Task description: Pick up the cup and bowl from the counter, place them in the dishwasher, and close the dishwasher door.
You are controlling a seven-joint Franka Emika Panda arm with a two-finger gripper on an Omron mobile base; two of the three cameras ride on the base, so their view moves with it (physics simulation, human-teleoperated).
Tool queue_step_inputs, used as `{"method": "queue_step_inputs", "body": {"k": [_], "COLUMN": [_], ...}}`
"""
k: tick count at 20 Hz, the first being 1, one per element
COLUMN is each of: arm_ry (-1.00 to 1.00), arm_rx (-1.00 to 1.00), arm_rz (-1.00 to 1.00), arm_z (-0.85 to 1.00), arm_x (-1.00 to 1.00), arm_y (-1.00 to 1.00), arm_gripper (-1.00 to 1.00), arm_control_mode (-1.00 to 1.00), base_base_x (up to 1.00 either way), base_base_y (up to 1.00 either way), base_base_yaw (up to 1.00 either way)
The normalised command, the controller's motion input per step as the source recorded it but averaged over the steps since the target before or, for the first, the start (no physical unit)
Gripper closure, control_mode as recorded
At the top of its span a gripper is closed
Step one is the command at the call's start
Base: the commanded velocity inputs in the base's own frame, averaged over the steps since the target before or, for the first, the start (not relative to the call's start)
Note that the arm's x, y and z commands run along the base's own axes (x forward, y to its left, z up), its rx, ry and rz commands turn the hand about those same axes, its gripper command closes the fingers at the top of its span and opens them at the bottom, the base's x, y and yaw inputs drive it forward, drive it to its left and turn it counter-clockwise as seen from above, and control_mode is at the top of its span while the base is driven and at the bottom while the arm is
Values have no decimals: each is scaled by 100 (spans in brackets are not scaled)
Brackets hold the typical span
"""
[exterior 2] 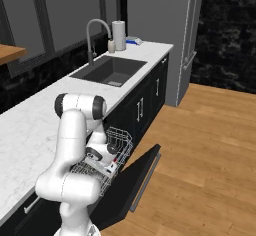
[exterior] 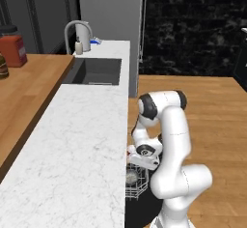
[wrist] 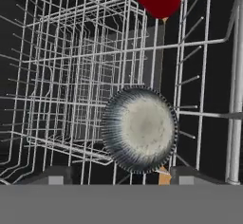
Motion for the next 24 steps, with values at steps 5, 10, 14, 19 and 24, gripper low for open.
{"method": "queue_step_inputs", "body": {"k": [5, 10, 14, 19, 24], "arm_ry": [-17, -1, -1, 0, -3], "arm_rx": [12, 1, 10, 23, 19], "arm_rz": [-3, -11, -11, -4, 0], "arm_z": [95, 91, 77, 41, 13], "arm_x": [-49, -12, 0, 0, 2], "arm_y": [-47, -61, -70, -75, -82], "arm_gripper": [-100, -100, -100, -100, -100], "arm_control_mode": [-100, -100, -100, -100, -100], "base_base_x": [0, 0, 0, 0, 0], "base_base_y": [0, 0, 0, 0, 0], "base_base_yaw": [0, 0, 0, 0, 0]}}
